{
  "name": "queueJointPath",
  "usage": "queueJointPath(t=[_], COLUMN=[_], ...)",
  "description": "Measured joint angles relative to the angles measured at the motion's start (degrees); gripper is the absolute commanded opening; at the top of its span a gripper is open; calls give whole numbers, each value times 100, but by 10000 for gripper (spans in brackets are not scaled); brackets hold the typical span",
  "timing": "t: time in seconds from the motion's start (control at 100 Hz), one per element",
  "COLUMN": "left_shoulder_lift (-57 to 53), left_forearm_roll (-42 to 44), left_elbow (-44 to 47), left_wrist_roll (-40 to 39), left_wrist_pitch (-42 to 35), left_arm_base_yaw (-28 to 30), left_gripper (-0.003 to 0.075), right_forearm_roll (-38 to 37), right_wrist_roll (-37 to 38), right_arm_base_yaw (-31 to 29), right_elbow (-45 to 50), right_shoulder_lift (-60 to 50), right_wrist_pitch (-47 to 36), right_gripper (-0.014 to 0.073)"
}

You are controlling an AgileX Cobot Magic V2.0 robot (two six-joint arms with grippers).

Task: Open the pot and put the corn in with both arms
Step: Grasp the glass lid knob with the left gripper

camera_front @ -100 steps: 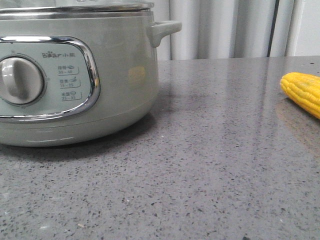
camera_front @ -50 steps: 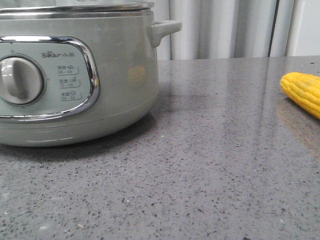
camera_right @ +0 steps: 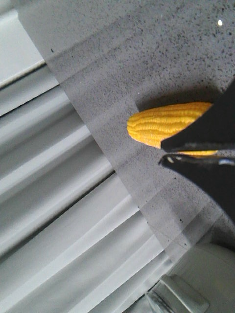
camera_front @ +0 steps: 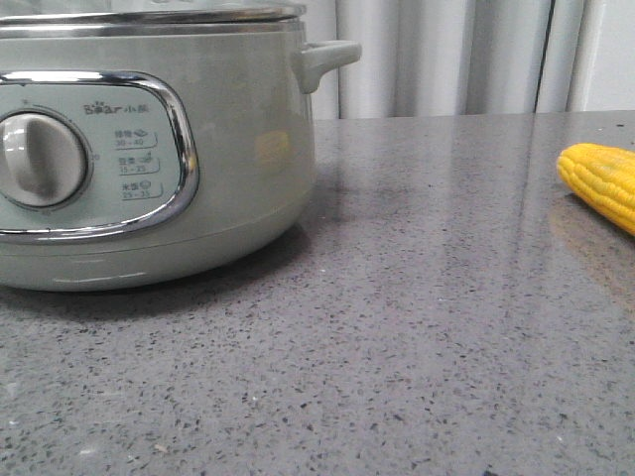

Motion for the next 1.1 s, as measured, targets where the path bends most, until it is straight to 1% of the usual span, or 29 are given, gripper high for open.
queueJointPath(t=[0.28,0.44,0.48,0.52,0.58,0.62,0.7,0.75,0.81,0.88,0.93,0.97,1.1], left_shoulder_lift=[0,0,0,0,0,0,29,146,382,731,1014,1268,2032], left_forearm_roll=[-138,-673,-684,-590,-182,208,979,1416,1805,1994,2044,2069,2046], left_elbow=[0,0,0,-31,-118,-269,-685,-991,-1399,-1863,-2186,-2452,-3148], left_wrist_roll=[0,-12,-12,-12,-12,-12,-12,-12,-12,-12,10,84,749], left_wrist_pitch=[15,-42,-76,-62,130,344,794,1011,1308,1691,1957,2166,2593], left_arm_base_yaw=[0,0,0,0,0,0,0,0,0,0,-20,-48,-305], left_gripper=[-20,-17,3,46,131,211,374,430,445,434,426,421,417], right_forearm_roll=[81,81,81,33,-151,-328,-675,-866,-1113,-1389,-1565,-1718,-2107], right_wrist_roll=[0,0,0,0,0,0,0,0,0,0,0,0,0], right_arm_base_yaw=[0,0,0,0,0,0,0,0,0,0,0,0,53], right_elbow=[-183,-335,-430,-523,-721,-871,-1143,-1311,-1533,-1799,-1999,-2173,-2655], right_shoulder_lift=[0,0,0,0,0,0,64,205,433,782,1091,1288,1901], right_wrist_pitch=[443,612,756,922,1292,1552,1942,2086,2220,2366,2482,2577,2876], right_gripper=[-68,-62,-61,-52,-7,34,169,256,358,433,459,464,461])
